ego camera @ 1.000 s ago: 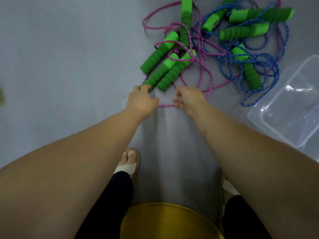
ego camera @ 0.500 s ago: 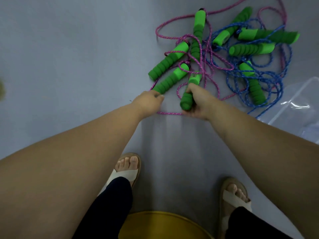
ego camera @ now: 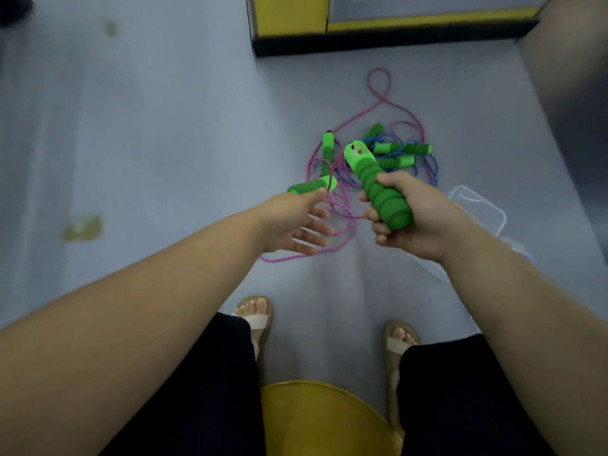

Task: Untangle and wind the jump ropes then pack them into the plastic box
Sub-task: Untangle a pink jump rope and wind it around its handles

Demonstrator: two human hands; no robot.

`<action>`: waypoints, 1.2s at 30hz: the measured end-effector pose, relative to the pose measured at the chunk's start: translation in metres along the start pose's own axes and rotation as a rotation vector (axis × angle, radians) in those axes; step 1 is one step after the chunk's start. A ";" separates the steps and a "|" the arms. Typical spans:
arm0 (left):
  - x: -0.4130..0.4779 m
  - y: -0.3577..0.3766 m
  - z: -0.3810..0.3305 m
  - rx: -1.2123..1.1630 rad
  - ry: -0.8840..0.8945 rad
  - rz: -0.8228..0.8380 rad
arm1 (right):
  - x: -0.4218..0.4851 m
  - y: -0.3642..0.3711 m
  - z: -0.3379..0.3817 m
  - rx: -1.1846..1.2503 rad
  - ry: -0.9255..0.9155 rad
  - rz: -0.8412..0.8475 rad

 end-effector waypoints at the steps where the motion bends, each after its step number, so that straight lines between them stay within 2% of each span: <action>1: -0.013 0.008 0.003 -0.052 0.027 -0.001 | -0.013 0.001 -0.005 0.027 -0.069 -0.043; 3: -0.029 0.020 0.004 -0.139 0.067 0.000 | -0.030 0.005 -0.017 0.039 -0.198 -0.144; 5: -0.046 0.035 0.002 -0.181 0.123 -0.014 | -0.051 0.008 -0.027 -0.073 -0.382 -0.224; 7: -0.063 0.053 -0.006 -0.198 0.195 -0.007 | -0.074 0.011 -0.034 -0.198 -0.592 -0.223; 9: -0.077 0.068 -0.014 -0.184 0.266 0.029 | -0.090 0.015 -0.042 -0.287 -0.702 -0.171; 13: -0.100 0.097 -0.025 -0.161 0.405 0.051 | -0.104 0.012 -0.050 -0.491 -0.800 -0.119; 16: -0.113 0.096 -0.034 -0.181 0.468 -0.068 | -0.099 -0.001 -0.042 -0.306 -0.713 -0.187; 19: -0.125 0.080 -0.033 0.227 0.486 -0.297 | -0.082 -0.021 -0.038 -0.305 -0.653 -0.327; 20: -0.130 0.078 -0.030 0.384 0.475 -0.319 | -0.076 -0.026 -0.038 -0.353 -0.648 -0.314; 22: -0.139 0.079 -0.022 0.588 0.435 -0.266 | -0.072 -0.027 -0.033 -0.404 -0.696 -0.208; 25: -0.150 0.086 -0.013 0.710 0.440 -0.119 | -0.075 -0.010 -0.026 -0.487 -0.840 -0.018; 27: -0.152 0.087 -0.003 0.633 0.517 0.009 | -0.076 0.003 -0.030 -0.623 -0.873 0.060; 29: -0.151 0.081 0.007 0.441 0.605 0.109 | -0.064 0.001 -0.040 -0.790 -0.779 0.064; 31: -0.149 0.070 0.012 0.170 0.671 0.104 | -0.050 -0.015 -0.047 -0.969 -0.629 -0.024; 33: -0.145 0.057 0.014 -0.067 0.677 0.002 | -0.037 -0.036 -0.050 -1.033 -0.506 -0.180; 36: -0.134 0.039 0.020 -0.086 0.554 -0.301 | -0.031 -0.050 -0.044 -0.757 -0.525 -0.412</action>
Point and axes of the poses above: each hand's wrist, its own x-axis towards the middle knuckle, its own y-axis out of the palm, z = x × y, the point moved 1 cm from there along x, towards the middle knuckle, and after that the axes turned 9 degrees about -y, right-handed, at the moved point
